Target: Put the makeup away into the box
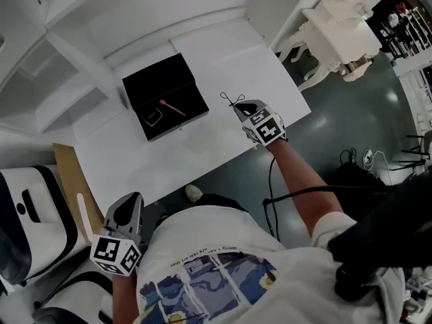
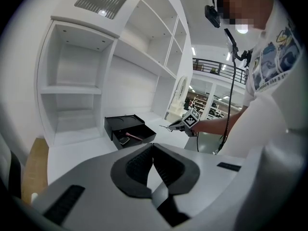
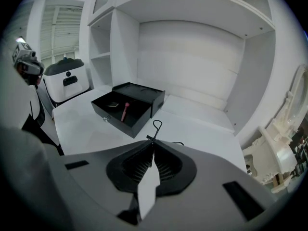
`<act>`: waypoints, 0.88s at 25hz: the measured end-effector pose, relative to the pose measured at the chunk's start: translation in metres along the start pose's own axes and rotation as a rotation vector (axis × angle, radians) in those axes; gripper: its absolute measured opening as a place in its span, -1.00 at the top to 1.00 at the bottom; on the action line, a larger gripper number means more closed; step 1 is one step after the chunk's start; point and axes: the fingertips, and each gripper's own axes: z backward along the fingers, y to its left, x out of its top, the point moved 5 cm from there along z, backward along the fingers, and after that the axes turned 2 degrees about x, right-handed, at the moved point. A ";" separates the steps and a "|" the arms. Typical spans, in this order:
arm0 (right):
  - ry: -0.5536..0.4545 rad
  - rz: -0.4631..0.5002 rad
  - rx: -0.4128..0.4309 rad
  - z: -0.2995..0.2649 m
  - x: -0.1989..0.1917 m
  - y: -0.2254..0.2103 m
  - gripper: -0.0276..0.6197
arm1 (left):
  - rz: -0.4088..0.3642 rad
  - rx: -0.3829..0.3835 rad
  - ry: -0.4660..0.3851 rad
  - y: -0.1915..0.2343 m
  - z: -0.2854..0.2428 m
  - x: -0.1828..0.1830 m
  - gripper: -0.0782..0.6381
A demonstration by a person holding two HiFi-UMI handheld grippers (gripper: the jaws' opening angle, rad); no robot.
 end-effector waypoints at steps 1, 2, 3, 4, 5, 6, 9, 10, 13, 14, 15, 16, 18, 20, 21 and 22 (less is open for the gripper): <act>-0.008 0.006 0.002 0.005 0.006 0.001 0.81 | -0.001 -0.002 -0.003 -0.001 0.000 0.000 0.74; -0.017 0.013 0.007 0.008 0.012 0.003 0.81 | 0.000 -0.003 -0.005 -0.001 0.000 0.000 0.74; -0.026 0.021 0.014 0.011 0.018 0.007 0.81 | 0.001 -0.002 -0.006 -0.001 0.001 0.000 0.74; -0.036 0.031 0.024 0.013 0.025 0.011 0.81 | 0.003 0.001 -0.007 0.000 0.002 -0.001 0.74; -0.047 0.041 0.035 0.015 0.032 0.016 0.81 | 0.005 0.004 -0.008 0.000 0.003 -0.002 0.74; -0.057 0.052 0.046 0.015 0.040 0.021 0.81 | 0.007 0.007 -0.008 0.000 0.004 -0.004 0.74; -0.073 0.081 0.083 0.011 0.057 0.036 0.81 | 0.012 0.014 -0.011 -0.001 0.007 -0.006 0.74; -0.072 0.091 0.096 0.007 0.061 0.041 0.81 | 0.014 0.018 -0.012 -0.001 0.009 -0.006 0.74; -0.063 0.123 0.133 -0.008 0.071 0.055 0.81 | 0.020 0.032 -0.015 0.001 0.014 -0.008 0.74; -0.059 0.134 0.143 -0.013 0.074 0.059 0.81 | 0.024 0.038 -0.016 0.002 0.015 -0.009 0.74; -0.056 0.145 0.152 -0.019 0.078 0.063 0.81 | 0.029 0.045 -0.017 0.003 0.017 -0.011 0.74; -0.052 0.155 0.160 -0.026 0.081 0.067 0.81 | 0.035 0.052 -0.017 0.004 0.019 -0.012 0.74; -0.041 0.171 0.176 -0.040 0.086 0.073 0.81 | 0.044 0.068 -0.018 0.007 0.024 -0.015 0.74; -0.024 0.186 0.187 -0.054 0.090 0.077 0.81 | 0.054 0.085 -0.021 0.009 0.029 -0.017 0.74; -0.014 0.194 0.190 -0.061 0.091 0.079 0.81 | 0.060 0.093 -0.022 0.010 0.032 -0.018 0.74; -0.003 0.200 0.193 -0.067 0.092 0.080 0.81 | 0.066 0.101 -0.022 0.011 0.035 -0.020 0.74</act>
